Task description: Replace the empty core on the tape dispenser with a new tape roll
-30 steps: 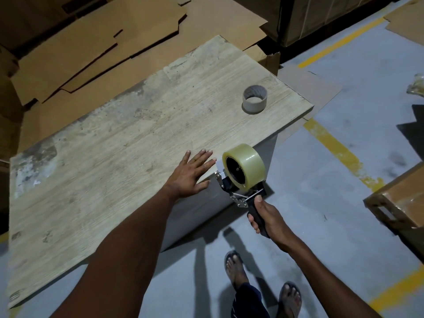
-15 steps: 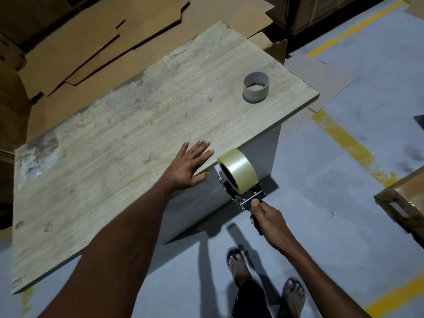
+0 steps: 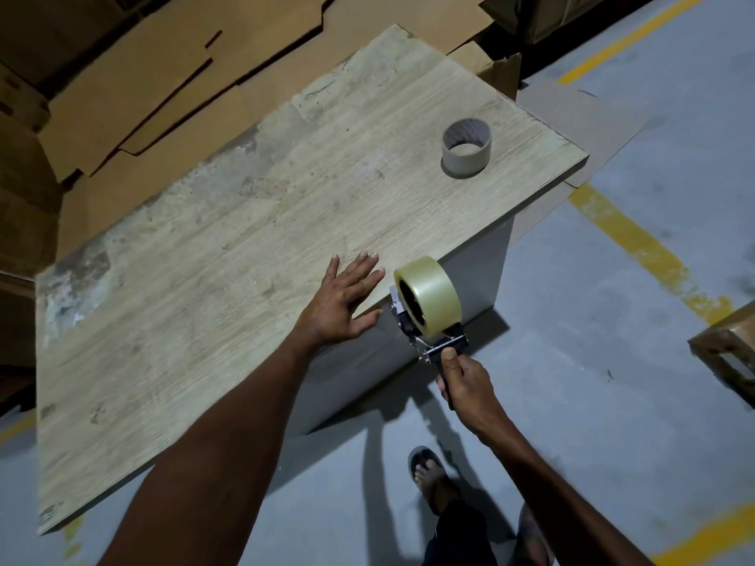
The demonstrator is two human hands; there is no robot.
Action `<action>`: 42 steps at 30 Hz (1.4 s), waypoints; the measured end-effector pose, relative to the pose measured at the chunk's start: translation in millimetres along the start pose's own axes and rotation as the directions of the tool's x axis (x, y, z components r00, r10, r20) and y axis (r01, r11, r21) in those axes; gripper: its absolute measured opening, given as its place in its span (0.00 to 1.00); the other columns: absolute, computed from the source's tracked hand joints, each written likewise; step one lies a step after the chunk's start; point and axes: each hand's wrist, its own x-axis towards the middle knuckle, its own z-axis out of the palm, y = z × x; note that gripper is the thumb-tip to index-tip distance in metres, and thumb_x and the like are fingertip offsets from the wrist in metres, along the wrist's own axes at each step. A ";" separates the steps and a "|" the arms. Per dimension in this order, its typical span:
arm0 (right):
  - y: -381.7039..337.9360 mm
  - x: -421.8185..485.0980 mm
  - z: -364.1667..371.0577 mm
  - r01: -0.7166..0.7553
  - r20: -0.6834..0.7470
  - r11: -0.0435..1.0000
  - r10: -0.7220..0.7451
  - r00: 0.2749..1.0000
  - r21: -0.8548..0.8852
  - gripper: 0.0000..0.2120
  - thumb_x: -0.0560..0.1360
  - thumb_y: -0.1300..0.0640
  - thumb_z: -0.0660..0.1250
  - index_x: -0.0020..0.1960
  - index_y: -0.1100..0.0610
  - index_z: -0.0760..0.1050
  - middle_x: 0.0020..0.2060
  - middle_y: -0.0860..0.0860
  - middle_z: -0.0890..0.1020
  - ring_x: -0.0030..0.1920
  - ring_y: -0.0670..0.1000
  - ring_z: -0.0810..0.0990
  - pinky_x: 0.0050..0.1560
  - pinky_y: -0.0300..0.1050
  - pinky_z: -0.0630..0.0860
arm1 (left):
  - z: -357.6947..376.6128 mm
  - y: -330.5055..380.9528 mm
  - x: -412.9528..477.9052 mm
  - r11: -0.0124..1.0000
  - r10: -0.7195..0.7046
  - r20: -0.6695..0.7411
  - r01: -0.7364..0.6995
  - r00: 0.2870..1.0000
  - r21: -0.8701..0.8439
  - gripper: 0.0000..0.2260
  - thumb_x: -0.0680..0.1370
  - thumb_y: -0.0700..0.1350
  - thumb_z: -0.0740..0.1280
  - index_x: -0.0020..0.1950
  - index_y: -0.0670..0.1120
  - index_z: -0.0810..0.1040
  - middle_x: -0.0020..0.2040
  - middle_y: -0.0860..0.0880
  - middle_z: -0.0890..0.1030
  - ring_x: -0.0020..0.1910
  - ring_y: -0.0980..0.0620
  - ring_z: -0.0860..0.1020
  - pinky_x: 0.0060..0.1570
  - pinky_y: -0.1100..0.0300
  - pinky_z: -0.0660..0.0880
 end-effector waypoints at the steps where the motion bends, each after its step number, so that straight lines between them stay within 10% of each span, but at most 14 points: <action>1: -0.7 1.3 0.1 0.006 0.003 1.000 -0.006 1.000 0.003 0.36 0.72 0.19 0.48 0.33 0.51 0.70 0.28 0.48 0.75 0.28 0.46 0.72 0.35 0.45 0.67 | 0.5 -1.0 0.0 1.000 0.003 -0.001 -0.003 1.000 0.000 0.33 0.78 0.55 0.69 0.81 0.46 0.67 0.82 0.43 0.63 0.83 0.47 0.57 0.79 0.32 0.46; 16: -21.3 -8.1 9.4 -0.217 0.138 0.898 0.177 0.975 0.384 0.26 0.82 0.36 0.51 0.42 0.56 0.72 0.32 0.56 0.73 0.25 0.48 0.67 0.25 0.38 0.62 | 1.0 -2.7 1.8 0.996 0.046 0.024 -0.048 0.999 0.072 0.37 0.74 0.57 0.69 0.81 0.44 0.67 0.83 0.43 0.61 0.84 0.46 0.56 0.79 0.31 0.48; 42: 6.5 -36.3 -75.5 -0.385 0.153 0.786 0.357 0.922 0.485 0.40 0.77 0.26 0.51 0.56 0.64 0.76 0.33 0.55 0.74 0.28 0.52 0.68 0.31 0.46 0.65 | -7.1 6.8 -3.1 0.979 -0.131 0.083 0.116 0.988 0.169 0.39 0.74 0.68 0.63 0.83 0.56 0.62 0.85 0.51 0.54 0.84 0.50 0.49 0.77 0.28 0.41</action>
